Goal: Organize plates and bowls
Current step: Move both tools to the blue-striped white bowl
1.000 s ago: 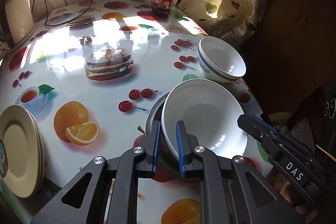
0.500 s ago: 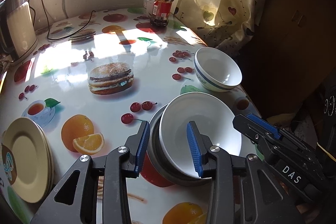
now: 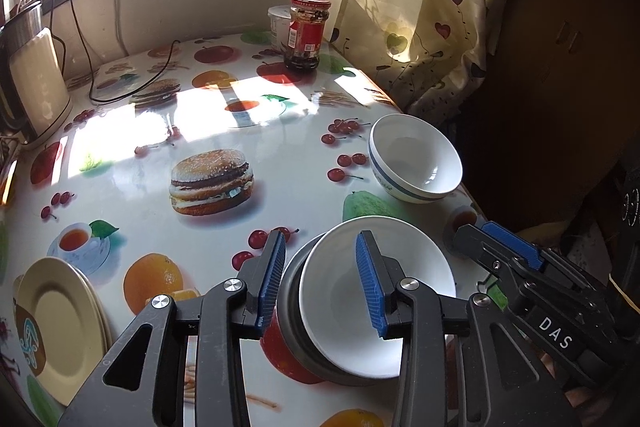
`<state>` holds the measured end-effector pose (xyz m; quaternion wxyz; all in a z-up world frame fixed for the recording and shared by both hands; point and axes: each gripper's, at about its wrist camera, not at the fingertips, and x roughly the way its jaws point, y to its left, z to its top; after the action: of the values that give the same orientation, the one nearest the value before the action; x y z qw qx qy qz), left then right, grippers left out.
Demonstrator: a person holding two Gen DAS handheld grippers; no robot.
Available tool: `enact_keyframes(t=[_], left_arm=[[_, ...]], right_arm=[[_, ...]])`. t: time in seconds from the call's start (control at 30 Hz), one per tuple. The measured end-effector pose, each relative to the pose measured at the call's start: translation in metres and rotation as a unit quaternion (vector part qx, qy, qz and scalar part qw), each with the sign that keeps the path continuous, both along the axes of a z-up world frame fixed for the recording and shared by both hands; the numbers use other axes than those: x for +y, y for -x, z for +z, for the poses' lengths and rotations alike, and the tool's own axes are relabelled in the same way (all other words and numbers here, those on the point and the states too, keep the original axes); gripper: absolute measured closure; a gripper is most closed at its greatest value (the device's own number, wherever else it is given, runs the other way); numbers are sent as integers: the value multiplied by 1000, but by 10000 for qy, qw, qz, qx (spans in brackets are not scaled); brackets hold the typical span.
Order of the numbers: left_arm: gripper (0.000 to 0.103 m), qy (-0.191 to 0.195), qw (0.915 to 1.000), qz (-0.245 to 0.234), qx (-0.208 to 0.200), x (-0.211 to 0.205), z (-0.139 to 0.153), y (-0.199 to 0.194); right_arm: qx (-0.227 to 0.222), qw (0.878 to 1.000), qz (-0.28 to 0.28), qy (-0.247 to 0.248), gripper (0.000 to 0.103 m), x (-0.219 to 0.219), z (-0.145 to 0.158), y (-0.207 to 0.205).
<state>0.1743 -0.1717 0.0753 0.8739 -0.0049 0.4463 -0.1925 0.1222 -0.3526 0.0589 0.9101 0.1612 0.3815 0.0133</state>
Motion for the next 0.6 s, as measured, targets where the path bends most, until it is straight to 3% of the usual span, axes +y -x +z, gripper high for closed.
enact_keyframes(t=[0.6], left_arm=[[65, -36, 9998, -153, 102, -35, -5, -40]], right_arm=[[83, 9991, -390, 112, 62, -46, -2, -34]])
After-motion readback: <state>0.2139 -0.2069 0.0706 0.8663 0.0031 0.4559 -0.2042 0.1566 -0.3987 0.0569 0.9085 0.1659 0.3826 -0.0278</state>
